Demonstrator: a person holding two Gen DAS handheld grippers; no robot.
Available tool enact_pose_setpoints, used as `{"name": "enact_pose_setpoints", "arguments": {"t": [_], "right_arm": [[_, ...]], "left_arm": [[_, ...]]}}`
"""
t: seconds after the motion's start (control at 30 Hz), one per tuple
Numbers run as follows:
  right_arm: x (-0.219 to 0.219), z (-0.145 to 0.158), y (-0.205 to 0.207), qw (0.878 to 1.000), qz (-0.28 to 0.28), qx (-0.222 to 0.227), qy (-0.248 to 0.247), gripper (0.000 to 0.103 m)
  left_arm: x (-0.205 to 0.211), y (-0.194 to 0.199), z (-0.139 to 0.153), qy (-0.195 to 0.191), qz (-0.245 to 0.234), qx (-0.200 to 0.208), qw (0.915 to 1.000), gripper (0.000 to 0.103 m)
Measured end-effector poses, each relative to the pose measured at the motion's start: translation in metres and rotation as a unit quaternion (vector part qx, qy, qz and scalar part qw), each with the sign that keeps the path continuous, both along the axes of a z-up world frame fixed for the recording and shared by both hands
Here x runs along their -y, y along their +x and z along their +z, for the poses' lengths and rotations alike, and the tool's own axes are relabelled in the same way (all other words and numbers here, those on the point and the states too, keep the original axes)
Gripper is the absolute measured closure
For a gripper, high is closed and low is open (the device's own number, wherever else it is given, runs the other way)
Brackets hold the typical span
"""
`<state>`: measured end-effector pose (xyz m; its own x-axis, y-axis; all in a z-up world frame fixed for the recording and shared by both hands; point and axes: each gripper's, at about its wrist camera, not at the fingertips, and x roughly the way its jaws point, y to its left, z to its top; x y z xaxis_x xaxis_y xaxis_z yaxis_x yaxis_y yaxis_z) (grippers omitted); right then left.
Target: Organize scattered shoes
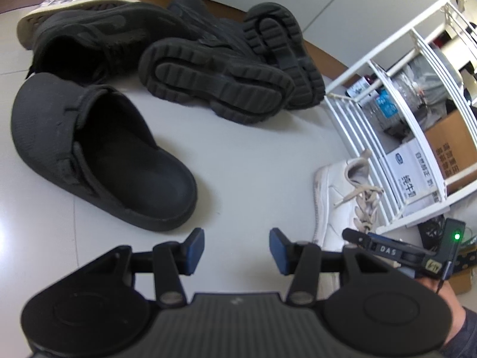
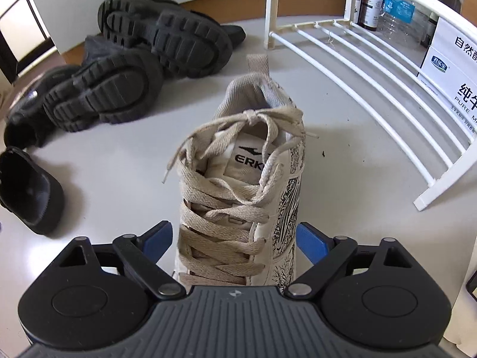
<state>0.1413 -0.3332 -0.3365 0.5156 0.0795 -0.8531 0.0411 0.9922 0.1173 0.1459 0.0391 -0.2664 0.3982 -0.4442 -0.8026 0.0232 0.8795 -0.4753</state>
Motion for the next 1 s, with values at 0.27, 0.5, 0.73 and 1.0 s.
{"name": "enact_pose_setpoints", "arguments": {"t": [0.27, 0.5, 0.73, 1.0], "right_arm": [[0.005, 0.005, -0.004, 0.998, 0.047, 0.006, -0.032, 0.030], [0.016, 0.006, -0.006, 0.997, 0.058, 0.008, -0.044, 0.033], [0.034, 0.005, -0.013, 0.996, 0.067, 0.006, -0.055, 0.033], [0.061, 0.004, -0.023, 0.995, 0.078, -0.002, -0.064, 0.033]], "left_arm": [[-0.010, -0.001, -0.005, 0.002, 0.010, -0.008, 0.9999, 0.053], [-0.007, 0.000, -0.004, 0.003, 0.010, -0.003, 0.9999, 0.053], [-0.001, 0.001, -0.007, 0.004, 0.005, -0.007, 1.0000, 0.053], [0.004, 0.002, -0.009, 0.008, 0.002, -0.008, 0.9999, 0.053]]}}
